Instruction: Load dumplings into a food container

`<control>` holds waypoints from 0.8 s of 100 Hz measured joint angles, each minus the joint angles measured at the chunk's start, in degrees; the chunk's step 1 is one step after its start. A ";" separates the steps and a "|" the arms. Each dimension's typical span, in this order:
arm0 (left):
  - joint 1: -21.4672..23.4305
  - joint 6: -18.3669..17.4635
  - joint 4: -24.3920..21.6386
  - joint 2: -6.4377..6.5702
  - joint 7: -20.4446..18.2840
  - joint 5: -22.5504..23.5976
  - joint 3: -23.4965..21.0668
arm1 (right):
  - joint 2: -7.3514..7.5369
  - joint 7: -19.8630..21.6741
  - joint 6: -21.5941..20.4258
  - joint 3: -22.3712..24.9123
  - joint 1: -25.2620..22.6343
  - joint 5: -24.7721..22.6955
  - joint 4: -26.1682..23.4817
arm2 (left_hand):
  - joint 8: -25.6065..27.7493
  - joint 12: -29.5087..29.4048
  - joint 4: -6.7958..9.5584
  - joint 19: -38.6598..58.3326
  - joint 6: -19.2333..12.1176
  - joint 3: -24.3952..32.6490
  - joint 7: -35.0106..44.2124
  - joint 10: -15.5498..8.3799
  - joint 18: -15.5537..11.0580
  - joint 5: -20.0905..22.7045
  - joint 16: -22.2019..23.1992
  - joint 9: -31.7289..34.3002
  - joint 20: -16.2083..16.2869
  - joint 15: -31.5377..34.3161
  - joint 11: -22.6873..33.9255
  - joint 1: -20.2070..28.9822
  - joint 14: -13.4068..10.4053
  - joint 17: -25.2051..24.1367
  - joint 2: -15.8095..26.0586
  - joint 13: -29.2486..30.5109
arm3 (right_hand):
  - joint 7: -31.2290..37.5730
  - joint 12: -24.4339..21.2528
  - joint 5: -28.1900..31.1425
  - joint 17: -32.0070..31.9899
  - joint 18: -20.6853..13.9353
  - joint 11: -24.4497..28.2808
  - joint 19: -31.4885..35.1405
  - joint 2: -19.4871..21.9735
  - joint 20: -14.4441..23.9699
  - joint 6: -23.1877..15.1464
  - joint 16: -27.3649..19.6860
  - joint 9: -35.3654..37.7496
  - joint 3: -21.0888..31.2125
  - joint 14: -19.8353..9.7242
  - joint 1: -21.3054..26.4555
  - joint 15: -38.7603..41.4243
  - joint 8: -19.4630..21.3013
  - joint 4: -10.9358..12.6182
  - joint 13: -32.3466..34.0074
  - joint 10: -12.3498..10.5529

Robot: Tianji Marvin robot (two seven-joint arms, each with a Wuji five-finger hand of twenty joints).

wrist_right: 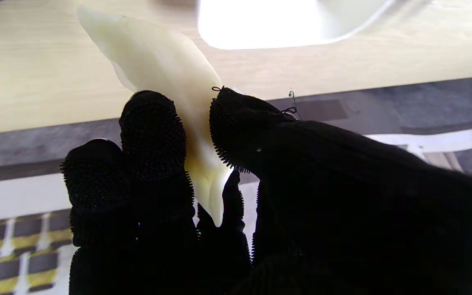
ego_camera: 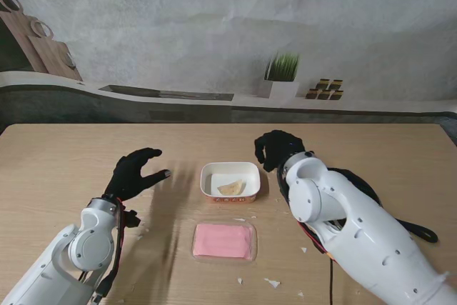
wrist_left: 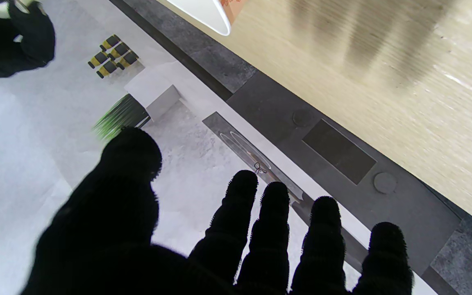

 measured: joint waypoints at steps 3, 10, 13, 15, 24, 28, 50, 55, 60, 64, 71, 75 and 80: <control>0.08 -0.09 -0.04 0.00 0.08 0.00 -0.11 | -0.41 -0.49 0.64 -1.73 1.47 1.21 0.91 | 0.00 0.00 0.00 0.00 0.00 0.00 0.00 0.00 0.00 0.00 0.00 0.00 0.00 0.00 0.00 0.00 0.00 0.00 0.00 0.00 | -0.01 0.07 -0.04 -0.01 0.00 0.00 0.00 0.00 0.00 0.00 0.00 0.00 0.02 0.00 0.00 0.00 0.01 0.00 0.00 -0.01; 0.19 -0.27 -0.06 -0.01 0.27 0.01 -0.34 | -1.35 -1.01 1.55 -5.25 4.46 2.63 2.87 | 0.00 0.00 0.00 0.00 0.01 0.00 -0.01 0.00 0.00 0.00 0.00 0.00 0.00 0.00 0.00 0.00 0.00 0.00 0.00 0.00 | -0.01 0.15 -0.09 -0.02 0.00 0.00 0.00 0.01 0.00 0.00 0.00 0.09 0.03 0.00 0.01 0.00 0.01 0.01 0.00 -0.25; 0.21 -0.32 -0.05 -0.02 0.32 0.01 -0.41 | -1.78 -1.16 1.80 -6.40 5.47 3.08 3.60 | 0.00 0.00 0.00 0.00 0.02 0.00 0.00 0.00 0.00 0.03 0.00 0.00 0.00 0.00 0.00 0.00 0.00 0.00 0.00 0.00 | -0.01 0.15 -0.09 -0.03 0.00 0.00 0.00 0.01 0.00 0.00 0.00 0.38 0.04 0.00 0.02 0.03 0.02 0.01 0.00 -0.39; 0.22 -0.34 -0.05 -0.02 0.35 0.01 -0.45 | -2.08 -1.30 2.01 -7.17 6.14 3.49 4.08 | 0.00 0.00 0.00 0.00 0.02 0.00 -0.01 0.00 0.00 0.03 0.00 0.00 0.00 0.00 0.00 0.00 0.00 0.00 0.00 0.00 | -0.01 0.15 -0.09 -0.03 0.00 0.00 0.00 0.01 0.00 0.00 0.00 0.41 0.04 0.00 0.02 0.04 0.02 0.01 0.00 -0.42; 0.19 -0.39 0.07 -0.02 0.43 -0.14 -0.52 | -3.37 -2.82 3.17 -10.21 8.63 6.43 6.24 | 0.00 0.00 0.00 0.00 0.02 0.00 -0.01 0.00 0.00 0.04 0.00 0.00 0.00 0.00 0.01 0.00 0.00 0.00 0.00 0.00 | -0.01 0.15 -0.16 -0.04 0.00 0.00 0.00 0.01 0.00 0.01 0.01 0.46 0.04 0.00 0.02 0.06 0.03 0.01 0.00 -0.49; 0.17 -0.39 0.11 -0.03 0.43 -0.28 -0.52 | -4.04 -4.26 3.55 -11.41 9.60 8.00 7.48 | 0.00 0.00 0.00 0.00 0.02 0.00 -0.01 0.00 0.00 0.05 0.00 0.00 0.00 0.00 0.01 0.00 0.00 0.00 0.00 0.00 | -0.01 0.15 -0.19 -0.05 0.00 0.00 0.00 0.02 0.00 0.01 0.01 0.47 0.04 0.00 0.02 0.06 0.03 0.02 0.00 -0.51; 0.00 -0.24 0.12 -0.04 0.28 -1.49 -0.05 | -8.51 -10.34 5.34 -16.71 13.55 13.50 15.83 | 0.00 0.00 0.00 0.00 0.06 0.01 -0.04 0.00 0.00 0.06 0.00 0.01 0.00 0.00 0.01 0.00 0.02 0.00 0.00 0.00 | -0.01 0.21 -0.24 -0.57 0.00 0.00 0.00 0.05 -0.01 0.04 0.01 0.48 0.06 0.00 0.58 0.11 0.04 0.03 0.00 -0.54; -0.11 -0.24 0.13 -0.04 0.20 -1.49 0.14 | -9.40 -10.69 5.34 -17.78 14.27 13.99 17.72 | 0.00 0.00 0.00 0.00 0.06 0.01 -0.05 0.00 0.00 0.07 0.00 0.01 0.00 0.00 0.01 0.00 0.02 0.00 0.00 0.00 | -0.01 0.22 -0.27 -0.66 0.00 0.00 0.00 0.06 -0.01 0.04 0.01 0.48 0.06 0.00 0.59 0.13 0.04 0.04 0.00 -0.55; -0.20 -0.24 0.18 -0.04 0.13 -1.45 0.24 | -10.24 -11.41 5.16 -18.50 14.74 14.30 19.56 | 0.00 0.00 0.00 0.00 0.06 0.01 -0.07 0.00 -0.01 0.07 0.00 0.01 0.00 0.00 0.01 0.00 0.02 0.00 0.00 0.00 | -0.01 0.24 -0.28 -0.74 0.00 0.00 0.00 0.12 -0.01 0.04 0.01 0.48 0.06 0.00 0.60 0.14 0.05 0.04 -0.01 -0.56; -0.27 -0.24 0.23 -0.04 0.11 -1.38 0.27 | -10.86 -12.26 4.93 -18.84 14.98 14.65 20.93 | 0.00 0.00 0.00 0.00 0.06 0.01 -0.07 0.00 -0.01 0.07 0.00 0.01 0.00 0.00 0.01 0.00 0.02 0.00 0.00 0.00 | -0.01 0.24 -0.33 -0.80 0.00 0.00 0.00 0.65 -0.01 0.04 0.01 0.48 0.06 0.00 0.60 0.17 0.05 0.04 -0.04 -0.57; -0.34 -0.25 0.30 -0.04 0.11 -1.34 0.27 | -11.77 -13.88 4.32 -19.17 15.25 15.75 22.97 | 0.00 0.00 0.00 0.00 0.06 0.01 -0.07 0.00 -0.01 0.07 0.00 0.01 0.00 0.00 0.01 0.00 0.02 0.00 0.00 0.00 | -0.01 0.24 -1.01 -1.03 0.00 0.00 0.00 0.82 -0.01 0.05 0.01 0.48 0.06 0.00 0.60 0.24 0.06 0.04 -0.07 -0.58; -0.36 -0.24 0.31 -0.05 0.11 -1.34 0.26 | -12.17 -14.50 3.78 -19.32 15.40 16.68 23.92 | 0.00 0.00 0.00 0.00 0.06 0.01 -0.07 0.00 -0.01 0.07 0.00 0.01 0.00 0.00 0.01 0.00 0.02 0.00 0.00 0.00 | -0.01 0.24 -1.44 -1.49 0.00 0.00 0.00 1.44 -0.01 0.15 0.01 0.09 0.06 0.00 0.60 0.42 0.06 0.04 -0.25 -0.58; -0.36 -0.20 0.32 -0.06 0.11 -1.34 0.25 | -12.50 -14.57 3.25 -19.57 15.61 17.51 24.76 | 0.00 0.00 0.00 0.00 0.06 0.01 -0.08 0.00 -0.01 0.08 0.00 0.01 0.00 0.00 0.01 0.00 0.02 0.00 0.00 0.00 | -0.01 0.25 -2.67 -2.15 0.00 0.02 0.00 2.42 -0.01 0.61 0.01 -0.69 0.06 0.00 0.60 0.69 0.07 0.04 -0.83 -0.58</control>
